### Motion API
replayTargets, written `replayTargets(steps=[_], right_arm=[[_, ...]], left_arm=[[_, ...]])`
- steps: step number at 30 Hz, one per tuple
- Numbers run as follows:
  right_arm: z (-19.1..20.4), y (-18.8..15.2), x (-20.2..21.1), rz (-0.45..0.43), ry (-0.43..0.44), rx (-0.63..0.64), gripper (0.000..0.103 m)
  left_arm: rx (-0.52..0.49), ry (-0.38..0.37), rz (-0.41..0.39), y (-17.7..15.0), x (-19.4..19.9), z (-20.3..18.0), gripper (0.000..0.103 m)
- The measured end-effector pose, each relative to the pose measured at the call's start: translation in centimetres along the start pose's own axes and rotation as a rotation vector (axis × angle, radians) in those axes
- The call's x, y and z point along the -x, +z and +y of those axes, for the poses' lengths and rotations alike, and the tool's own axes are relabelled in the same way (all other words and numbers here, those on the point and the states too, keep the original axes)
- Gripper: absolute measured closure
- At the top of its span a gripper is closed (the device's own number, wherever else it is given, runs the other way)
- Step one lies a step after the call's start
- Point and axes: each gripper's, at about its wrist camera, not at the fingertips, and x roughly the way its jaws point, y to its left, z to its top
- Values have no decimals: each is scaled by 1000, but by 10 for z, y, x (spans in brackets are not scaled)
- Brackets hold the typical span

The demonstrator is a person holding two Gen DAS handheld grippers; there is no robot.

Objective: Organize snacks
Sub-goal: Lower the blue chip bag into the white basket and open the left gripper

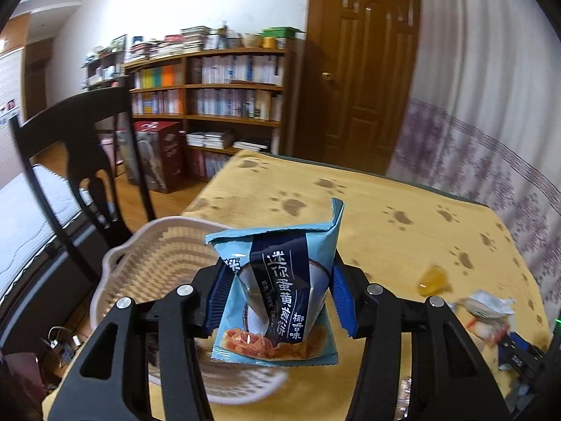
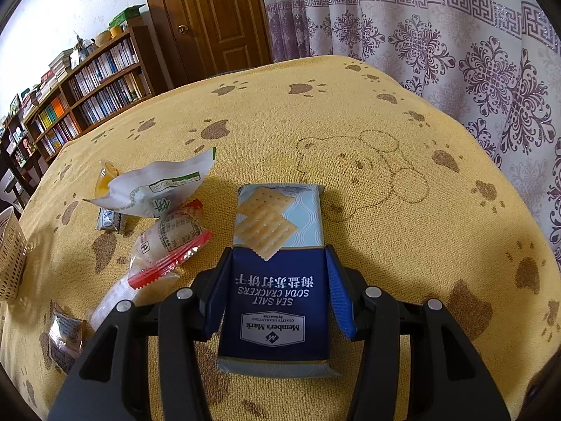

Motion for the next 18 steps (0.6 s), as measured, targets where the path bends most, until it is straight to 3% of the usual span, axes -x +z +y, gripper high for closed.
replayTargets(steps=[8, 9, 12, 16, 18], right_arm=[[0, 0, 0, 0, 0, 0, 52], [0, 0, 0, 0, 0, 0, 52], [0, 0, 0, 0, 0, 0, 52], [0, 0, 0, 0, -1, 1, 52], [1, 0, 0, 0, -2, 2, 52]], left_arm=[[101, 108, 26, 2, -18, 51, 49], [118, 123, 31, 1, -21, 56, 46], [154, 168, 26, -3, -25, 67, 24], [133, 228, -27, -4, -17, 70, 10], [117, 257, -52, -5, -12, 68, 8]])
